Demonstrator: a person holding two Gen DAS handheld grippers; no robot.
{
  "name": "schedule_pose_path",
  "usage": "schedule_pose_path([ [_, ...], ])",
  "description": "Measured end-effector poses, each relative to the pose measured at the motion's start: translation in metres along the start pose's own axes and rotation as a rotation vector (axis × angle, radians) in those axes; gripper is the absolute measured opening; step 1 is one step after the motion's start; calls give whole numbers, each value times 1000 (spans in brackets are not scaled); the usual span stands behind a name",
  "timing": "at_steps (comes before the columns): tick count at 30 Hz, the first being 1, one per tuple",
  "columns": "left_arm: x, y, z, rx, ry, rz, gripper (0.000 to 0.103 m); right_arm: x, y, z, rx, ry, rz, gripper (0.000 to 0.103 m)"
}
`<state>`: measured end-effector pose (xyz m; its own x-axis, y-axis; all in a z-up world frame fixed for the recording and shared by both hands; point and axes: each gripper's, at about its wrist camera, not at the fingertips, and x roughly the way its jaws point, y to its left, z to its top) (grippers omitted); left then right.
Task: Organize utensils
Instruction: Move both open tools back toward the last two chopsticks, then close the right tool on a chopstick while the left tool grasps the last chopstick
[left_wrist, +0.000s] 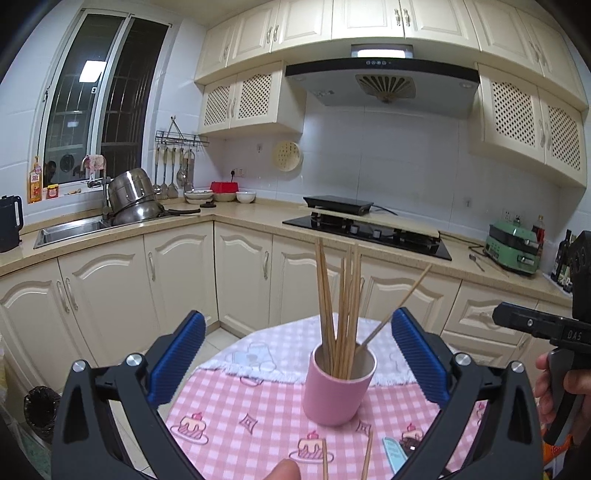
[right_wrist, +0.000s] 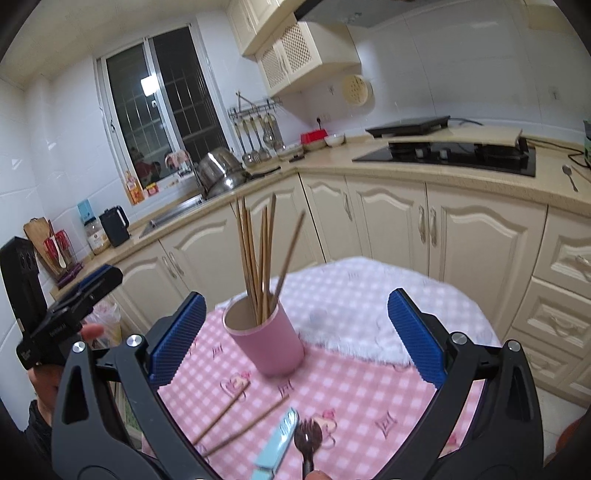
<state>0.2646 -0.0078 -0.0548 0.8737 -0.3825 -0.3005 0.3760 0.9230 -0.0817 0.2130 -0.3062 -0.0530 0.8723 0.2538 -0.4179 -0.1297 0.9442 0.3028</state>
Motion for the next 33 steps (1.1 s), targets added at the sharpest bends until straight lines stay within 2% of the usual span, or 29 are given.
schedule_pose_path([
  [10,-2,3,-26,5,70,13,99,11,4,-37,24,105,13,97],
  [18,7,3,-48,25,159,28,99,22,9,-56,45,170,22,97],
  [24,26,-1,-76,63,287,35,99,35,20,-75,50,251,36,97],
  [29,51,-5,-112,116,451,45,99,47,30,-92,29,326,50,97],
  [33,65,-5,-132,139,539,44,99,53,34,-103,22,368,55,97],
])
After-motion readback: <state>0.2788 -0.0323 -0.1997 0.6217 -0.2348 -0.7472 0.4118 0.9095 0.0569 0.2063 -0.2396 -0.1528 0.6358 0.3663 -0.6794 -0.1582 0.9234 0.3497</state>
